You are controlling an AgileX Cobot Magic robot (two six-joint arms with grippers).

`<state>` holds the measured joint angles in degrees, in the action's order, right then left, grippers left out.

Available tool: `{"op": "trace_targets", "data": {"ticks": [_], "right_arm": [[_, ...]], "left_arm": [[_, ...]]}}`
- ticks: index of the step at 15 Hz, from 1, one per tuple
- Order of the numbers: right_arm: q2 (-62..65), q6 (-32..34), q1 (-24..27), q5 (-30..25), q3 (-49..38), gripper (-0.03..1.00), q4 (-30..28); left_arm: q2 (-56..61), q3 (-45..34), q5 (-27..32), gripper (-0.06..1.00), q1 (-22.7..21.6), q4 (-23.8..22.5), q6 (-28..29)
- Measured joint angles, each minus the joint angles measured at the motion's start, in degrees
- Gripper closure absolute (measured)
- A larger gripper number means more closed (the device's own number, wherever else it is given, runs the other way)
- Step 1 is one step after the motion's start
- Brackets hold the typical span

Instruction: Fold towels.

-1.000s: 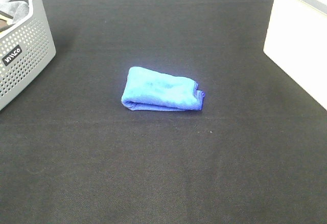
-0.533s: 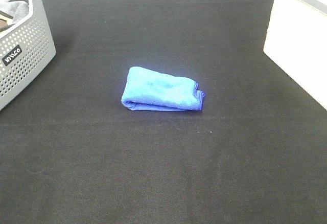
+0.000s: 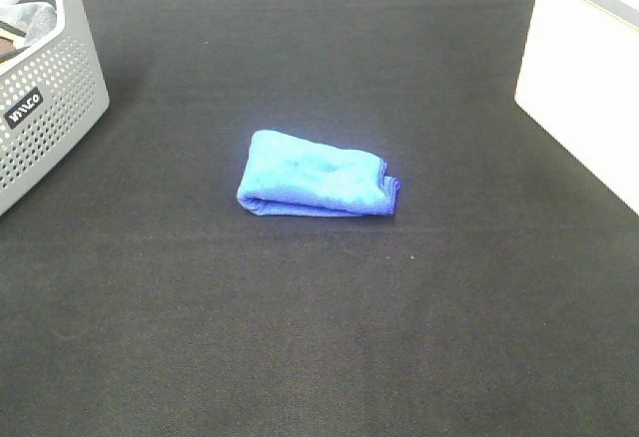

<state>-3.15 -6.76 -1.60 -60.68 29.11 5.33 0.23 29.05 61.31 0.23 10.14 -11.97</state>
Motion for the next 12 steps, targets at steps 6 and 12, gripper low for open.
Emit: {"op": "trace_targets", "data": {"ticks": [6, 12], "right_arm": [[3.32, 0.46, 0.86, -0.29, 0.00, 0.01, 0.00], [3.32, 0.63, 0.86, -0.29, 0.00, 0.01, 0.00]], "left_arm": [[0.00, 0.00, 0.00, 0.17, -0.17, 0.00, 0.00], [0.00, 0.00, 0.00, 0.17, -0.17, 0.00, 0.00]]}}
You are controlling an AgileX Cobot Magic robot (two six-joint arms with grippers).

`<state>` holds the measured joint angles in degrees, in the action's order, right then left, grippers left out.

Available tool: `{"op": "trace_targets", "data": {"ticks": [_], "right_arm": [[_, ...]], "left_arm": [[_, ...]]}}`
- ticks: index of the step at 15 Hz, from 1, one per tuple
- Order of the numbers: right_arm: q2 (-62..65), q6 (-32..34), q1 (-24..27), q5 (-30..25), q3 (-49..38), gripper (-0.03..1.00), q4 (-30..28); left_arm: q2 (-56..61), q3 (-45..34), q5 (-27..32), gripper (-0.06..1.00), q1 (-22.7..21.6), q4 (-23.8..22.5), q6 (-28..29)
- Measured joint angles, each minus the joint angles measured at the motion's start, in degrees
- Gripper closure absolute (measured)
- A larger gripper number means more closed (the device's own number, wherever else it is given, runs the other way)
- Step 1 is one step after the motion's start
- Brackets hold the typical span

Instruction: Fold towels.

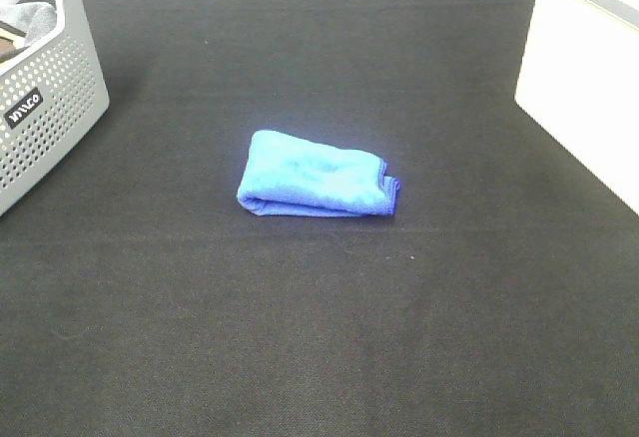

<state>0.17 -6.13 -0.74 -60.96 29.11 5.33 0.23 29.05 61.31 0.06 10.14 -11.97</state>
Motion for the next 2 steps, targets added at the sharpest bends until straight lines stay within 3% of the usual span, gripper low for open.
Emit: {"op": "trace_targets", "data": {"ticks": [2], "right_arm": [[0.00, 0.06, 0.00, 0.00, 0.00, 0.01, 0.00]], "left_arm": [[0.00, 0.00, 0.00, 0.17, 0.00, 0.00, 0.00]]}}
